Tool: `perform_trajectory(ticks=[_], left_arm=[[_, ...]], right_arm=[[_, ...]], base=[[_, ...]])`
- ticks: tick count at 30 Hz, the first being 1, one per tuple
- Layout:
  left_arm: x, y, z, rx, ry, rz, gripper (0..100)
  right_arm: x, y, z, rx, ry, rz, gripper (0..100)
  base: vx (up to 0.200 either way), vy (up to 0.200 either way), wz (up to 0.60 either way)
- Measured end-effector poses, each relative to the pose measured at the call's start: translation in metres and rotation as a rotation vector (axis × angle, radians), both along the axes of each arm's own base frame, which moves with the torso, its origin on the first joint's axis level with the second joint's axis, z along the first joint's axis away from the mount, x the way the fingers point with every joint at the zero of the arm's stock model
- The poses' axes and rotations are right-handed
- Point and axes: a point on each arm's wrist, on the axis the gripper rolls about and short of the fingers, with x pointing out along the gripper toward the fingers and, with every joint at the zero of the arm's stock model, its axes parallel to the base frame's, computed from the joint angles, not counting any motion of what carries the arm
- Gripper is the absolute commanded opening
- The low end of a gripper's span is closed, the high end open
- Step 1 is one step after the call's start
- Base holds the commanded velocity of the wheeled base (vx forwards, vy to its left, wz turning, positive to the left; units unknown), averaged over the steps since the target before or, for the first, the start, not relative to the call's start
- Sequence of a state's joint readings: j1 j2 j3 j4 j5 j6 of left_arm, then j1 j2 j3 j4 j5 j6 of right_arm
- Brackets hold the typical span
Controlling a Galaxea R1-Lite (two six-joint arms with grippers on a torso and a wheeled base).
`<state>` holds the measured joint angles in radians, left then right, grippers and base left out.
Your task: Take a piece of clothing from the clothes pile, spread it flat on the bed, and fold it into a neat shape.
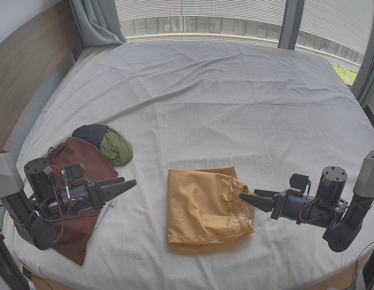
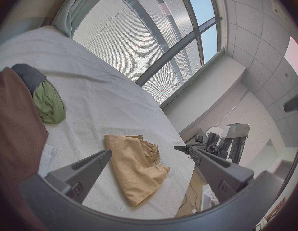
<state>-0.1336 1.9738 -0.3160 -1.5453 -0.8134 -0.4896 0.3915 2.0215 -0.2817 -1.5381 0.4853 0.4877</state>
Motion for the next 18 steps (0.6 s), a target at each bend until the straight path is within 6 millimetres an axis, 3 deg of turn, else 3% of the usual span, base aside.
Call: perform_trajectory(ticks=[18], left_arm=[[-0.018,0.031,-0.011,0.213,-0.169,0.076,100]], right_arm=[[0.000,0.000,-0.004,0.007,0.032,-0.004,100]], base=[[0.000,0.000,0.00]])
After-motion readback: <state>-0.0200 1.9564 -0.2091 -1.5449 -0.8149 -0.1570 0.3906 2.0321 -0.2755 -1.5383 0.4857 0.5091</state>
